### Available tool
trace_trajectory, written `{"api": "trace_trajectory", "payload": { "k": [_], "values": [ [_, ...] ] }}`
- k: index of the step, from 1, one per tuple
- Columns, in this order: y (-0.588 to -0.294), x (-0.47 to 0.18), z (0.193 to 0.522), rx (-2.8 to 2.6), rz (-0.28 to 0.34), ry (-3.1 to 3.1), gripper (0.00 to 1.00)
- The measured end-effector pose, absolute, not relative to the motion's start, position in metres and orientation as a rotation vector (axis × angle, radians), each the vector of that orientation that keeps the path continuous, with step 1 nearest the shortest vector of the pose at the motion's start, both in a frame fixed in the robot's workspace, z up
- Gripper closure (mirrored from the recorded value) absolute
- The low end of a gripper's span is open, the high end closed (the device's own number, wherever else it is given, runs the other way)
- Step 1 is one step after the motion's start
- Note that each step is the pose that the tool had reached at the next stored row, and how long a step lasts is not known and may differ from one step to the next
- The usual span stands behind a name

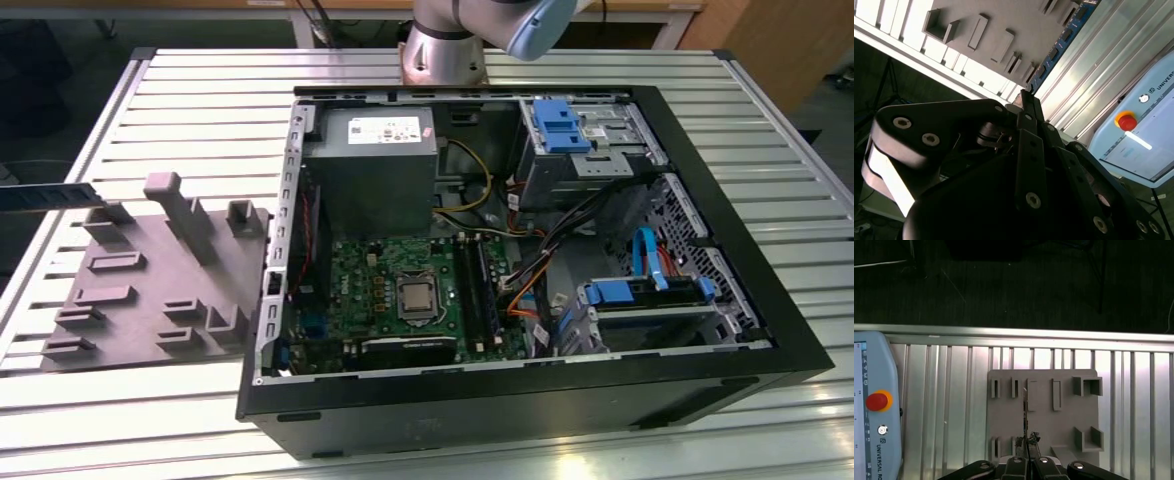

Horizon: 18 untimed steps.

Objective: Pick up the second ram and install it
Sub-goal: 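Pick up the second ram and move it above second insertion slot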

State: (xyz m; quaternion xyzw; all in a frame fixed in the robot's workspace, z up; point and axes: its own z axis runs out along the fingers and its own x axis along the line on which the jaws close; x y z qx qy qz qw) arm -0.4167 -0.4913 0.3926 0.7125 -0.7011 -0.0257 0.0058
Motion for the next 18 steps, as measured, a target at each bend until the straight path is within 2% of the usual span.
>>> {"api": "trace_trajectory", "payload": {
  "k": [18],
  "values": [
    [-0.4913,-0.4167,0.3994,2.230,-0.081,-2.195,0.88]
  ]
}}
